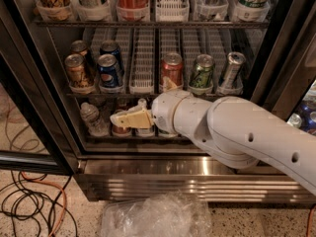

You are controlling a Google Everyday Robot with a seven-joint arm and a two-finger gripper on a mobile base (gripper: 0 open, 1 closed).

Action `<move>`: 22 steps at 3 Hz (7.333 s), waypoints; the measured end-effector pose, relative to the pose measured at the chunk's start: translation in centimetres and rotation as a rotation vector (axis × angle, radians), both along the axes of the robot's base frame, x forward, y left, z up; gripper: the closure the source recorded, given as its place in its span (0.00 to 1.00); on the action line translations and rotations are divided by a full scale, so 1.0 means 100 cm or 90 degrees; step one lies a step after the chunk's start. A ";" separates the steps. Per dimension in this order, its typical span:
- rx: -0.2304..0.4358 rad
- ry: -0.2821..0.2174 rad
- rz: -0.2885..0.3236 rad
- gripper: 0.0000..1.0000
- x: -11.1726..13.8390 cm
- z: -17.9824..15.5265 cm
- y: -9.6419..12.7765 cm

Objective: Pick pepsi can from middle shelf of fridge

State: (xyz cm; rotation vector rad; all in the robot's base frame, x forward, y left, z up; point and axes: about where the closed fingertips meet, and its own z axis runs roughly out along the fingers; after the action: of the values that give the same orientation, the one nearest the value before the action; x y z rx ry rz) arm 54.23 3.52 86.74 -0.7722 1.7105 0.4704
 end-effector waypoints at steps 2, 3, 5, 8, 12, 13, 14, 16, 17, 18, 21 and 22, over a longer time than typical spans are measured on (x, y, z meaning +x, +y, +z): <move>0.050 -0.056 0.054 0.00 0.028 -0.003 0.059; 0.057 -0.051 0.054 0.00 0.030 -0.007 0.060; 0.054 -0.049 0.045 0.00 0.048 -0.022 0.062; 0.090 -0.108 0.057 0.00 0.099 -0.019 0.102; 0.089 -0.115 0.029 0.19 0.129 -0.037 0.114; 0.089 -0.115 0.029 0.41 0.129 -0.037 0.114; 0.089 -0.115 0.029 0.64 0.129 -0.037 0.114; 0.090 -0.115 0.030 1.00 0.128 -0.037 0.114; 0.119 -0.147 0.023 1.00 0.135 -0.014 0.110; 0.148 -0.221 -0.028 1.00 0.146 0.017 0.084; 0.177 -0.251 -0.015 1.00 0.140 0.048 0.077; 0.193 -0.170 0.034 1.00 0.135 0.042 0.060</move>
Offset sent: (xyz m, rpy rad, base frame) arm 0.0503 0.0904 -0.0049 0.1396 -0.1374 0.1133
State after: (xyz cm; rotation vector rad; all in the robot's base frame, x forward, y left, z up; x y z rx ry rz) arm 67.71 9.53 90.89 -0.6298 1.3360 0.6179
